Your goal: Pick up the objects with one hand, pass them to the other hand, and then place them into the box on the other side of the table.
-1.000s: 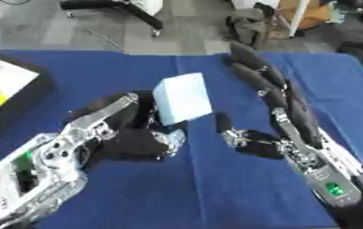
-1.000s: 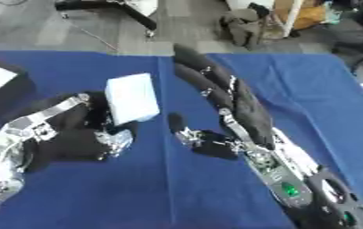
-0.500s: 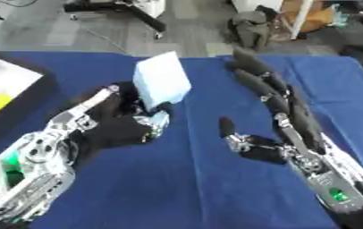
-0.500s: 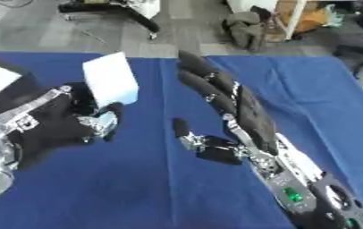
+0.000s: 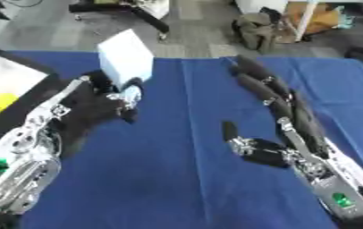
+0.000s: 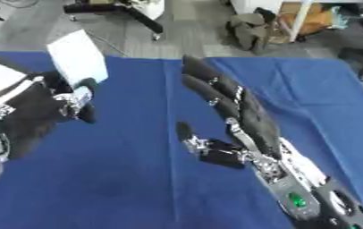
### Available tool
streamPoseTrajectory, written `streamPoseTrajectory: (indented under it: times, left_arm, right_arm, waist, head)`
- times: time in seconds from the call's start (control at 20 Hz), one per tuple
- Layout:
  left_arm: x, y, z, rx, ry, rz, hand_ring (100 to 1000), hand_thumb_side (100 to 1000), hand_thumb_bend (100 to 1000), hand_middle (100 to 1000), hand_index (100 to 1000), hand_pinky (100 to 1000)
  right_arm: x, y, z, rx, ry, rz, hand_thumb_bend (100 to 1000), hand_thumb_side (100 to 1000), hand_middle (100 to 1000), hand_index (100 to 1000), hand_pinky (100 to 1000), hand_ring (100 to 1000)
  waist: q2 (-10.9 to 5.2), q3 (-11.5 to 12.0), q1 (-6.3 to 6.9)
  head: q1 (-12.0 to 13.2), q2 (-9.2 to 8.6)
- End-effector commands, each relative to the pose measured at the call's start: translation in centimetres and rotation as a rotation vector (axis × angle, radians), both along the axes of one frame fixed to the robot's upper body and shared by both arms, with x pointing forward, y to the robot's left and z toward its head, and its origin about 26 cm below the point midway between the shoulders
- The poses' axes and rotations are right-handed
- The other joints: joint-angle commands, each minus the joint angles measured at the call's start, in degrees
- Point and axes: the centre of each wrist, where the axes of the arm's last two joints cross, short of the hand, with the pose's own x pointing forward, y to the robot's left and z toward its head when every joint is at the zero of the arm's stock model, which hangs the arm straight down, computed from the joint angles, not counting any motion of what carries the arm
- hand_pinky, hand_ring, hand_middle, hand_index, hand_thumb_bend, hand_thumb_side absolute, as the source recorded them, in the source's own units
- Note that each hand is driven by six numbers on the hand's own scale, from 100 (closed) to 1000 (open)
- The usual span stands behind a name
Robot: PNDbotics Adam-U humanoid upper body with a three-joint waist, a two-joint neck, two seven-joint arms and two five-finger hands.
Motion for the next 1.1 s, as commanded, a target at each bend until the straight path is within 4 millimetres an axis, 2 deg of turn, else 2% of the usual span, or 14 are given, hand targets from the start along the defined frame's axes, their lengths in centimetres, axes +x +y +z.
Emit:
streamPoseTrajectory:
  times: [0.05,0.7,0.9,1.05,1.1]
  left_arm:
    - [1.2,1.6,0.4,0.045,-0.005,0.160,451,100,100,366,376,524]
    - [6.9,8.6,-1.7,0.062,-0.020,0.561,453,100,100,374,379,525]
    - [8.7,10.7,-2.6,0.065,0.001,0.680,452,100,100,373,379,524]
    - [9.4,11.3,-3.1,0.061,0.008,0.709,452,100,100,373,379,524]
    - [9.6,11.7,-3.2,0.068,0.010,0.726,453,100,100,374,380,524]
  right_arm:
    - [-0.1,-0.2,0.4,-0.010,-0.014,0.001,100,100,1000,984,796,879]
    - [-0.3,-0.3,0.0,-0.020,0.001,0.000,100,100,1000,984,796,879]
    - [-0.3,-0.3,-0.2,-0.020,0.003,0.003,100,100,1000,983,796,879]
    - [-0.3,-0.3,-0.2,-0.020,0.003,0.004,100,100,1000,983,796,879]
    - [-0.4,-0.3,-0.2,-0.018,0.004,0.003,100,100,1000,983,796,878]
  waist:
    - [-1.02,0.09,0.10]
    - [-1.07,0.40,0.02]
    - [-1.20,0.22,-0.08]
    - [-1.22,0.15,-0.10]
    - [-1.19,0.14,-0.19]
  head:
    - [0.36,-0.81]
    - [1.14,-1.29]
    - [2.57,-1.88]
    - [3.00,-2.04]
    - [4.56,-2.64]
